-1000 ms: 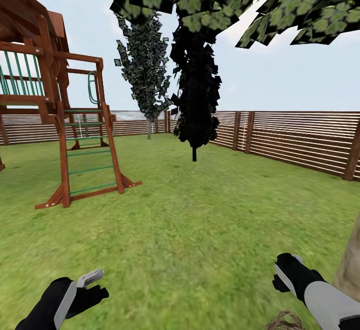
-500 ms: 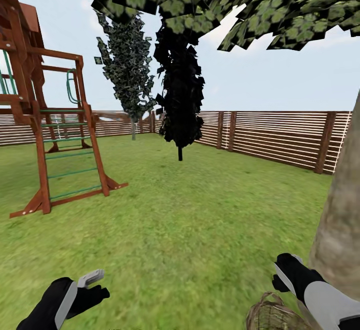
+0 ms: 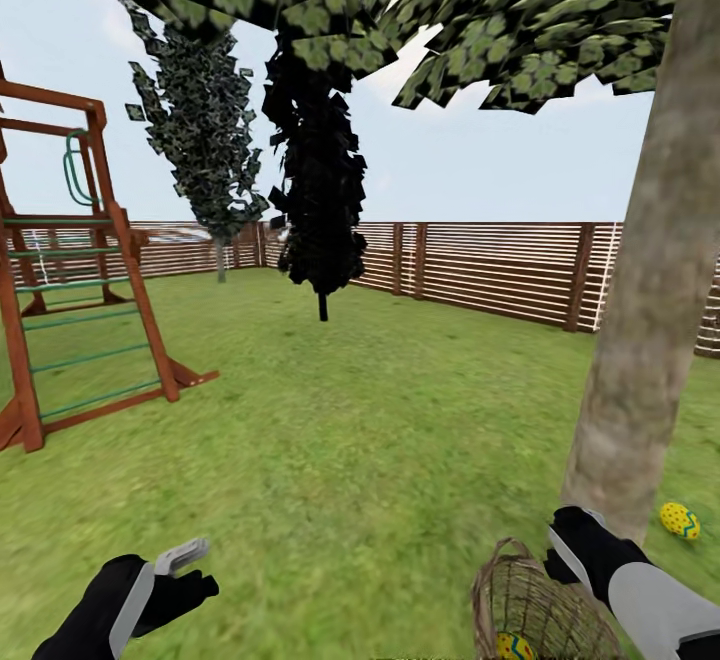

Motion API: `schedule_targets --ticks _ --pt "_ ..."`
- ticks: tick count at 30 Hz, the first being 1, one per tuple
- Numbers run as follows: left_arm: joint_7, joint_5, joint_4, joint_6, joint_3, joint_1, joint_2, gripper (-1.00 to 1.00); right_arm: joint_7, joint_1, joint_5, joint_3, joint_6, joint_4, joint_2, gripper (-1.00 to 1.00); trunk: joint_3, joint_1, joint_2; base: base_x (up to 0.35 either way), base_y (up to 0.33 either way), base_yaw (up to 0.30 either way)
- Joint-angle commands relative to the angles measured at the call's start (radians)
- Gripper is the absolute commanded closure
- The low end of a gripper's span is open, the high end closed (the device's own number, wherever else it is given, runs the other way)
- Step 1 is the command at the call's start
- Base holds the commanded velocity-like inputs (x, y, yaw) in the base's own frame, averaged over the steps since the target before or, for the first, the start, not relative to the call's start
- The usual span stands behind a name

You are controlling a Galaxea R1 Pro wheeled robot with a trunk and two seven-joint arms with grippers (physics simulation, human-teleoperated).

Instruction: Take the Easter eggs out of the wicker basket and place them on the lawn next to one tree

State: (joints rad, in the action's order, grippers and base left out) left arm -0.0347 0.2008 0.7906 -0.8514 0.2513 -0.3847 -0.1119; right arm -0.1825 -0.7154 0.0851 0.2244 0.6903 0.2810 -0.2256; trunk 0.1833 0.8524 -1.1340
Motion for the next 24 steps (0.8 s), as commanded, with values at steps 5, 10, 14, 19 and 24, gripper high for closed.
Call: schedule_targets --ticks 5,10,14,19,24 --pt "-0.004 0.0 0.001 -0.005 0.002 0.0 0.0 -1.0 -0.006 -0.001 0.01 0.006 0.005 0.001 -0.001 -1.0 0.001 0.0 -0.001 -0.011 0.317 -0.293" --pt "-0.004 0.0 0.001 -0.005 0.002 0.0 0.0 -1.0 -0.006 -0.001 0.01 0.005 0.005 0.001 -0.001 -1.0 0.001 0.0 -0.001 -0.001 0.32 -0.293" --pt "-0.004 0.001 0.001 -0.005 0.002 0.0 0.0 -1.0 -0.006 -0.001 0.011 0.004 0.002 0.001 -0.002 -1.0 0.001 0.0 -0.001 0.0 0.32 -0.293" --pt "-0.003 0.001 0.001 -0.005 0.003 0.0 0.0 -1.0 -0.006 -0.001 0.012 0.004 0.002 0.001 -0.003 -1.0 0.001 0.0 -0.001 0.05 0.32 -0.293" --pt "-0.003 0.001 0.001 -0.005 0.002 0.0 0.0 -1.0 -0.006 -0.001 0.012 0.004 0.002 0.001 -0.003 -1.0 0.001 0.0 -0.001 0.13 0.315 -0.293"
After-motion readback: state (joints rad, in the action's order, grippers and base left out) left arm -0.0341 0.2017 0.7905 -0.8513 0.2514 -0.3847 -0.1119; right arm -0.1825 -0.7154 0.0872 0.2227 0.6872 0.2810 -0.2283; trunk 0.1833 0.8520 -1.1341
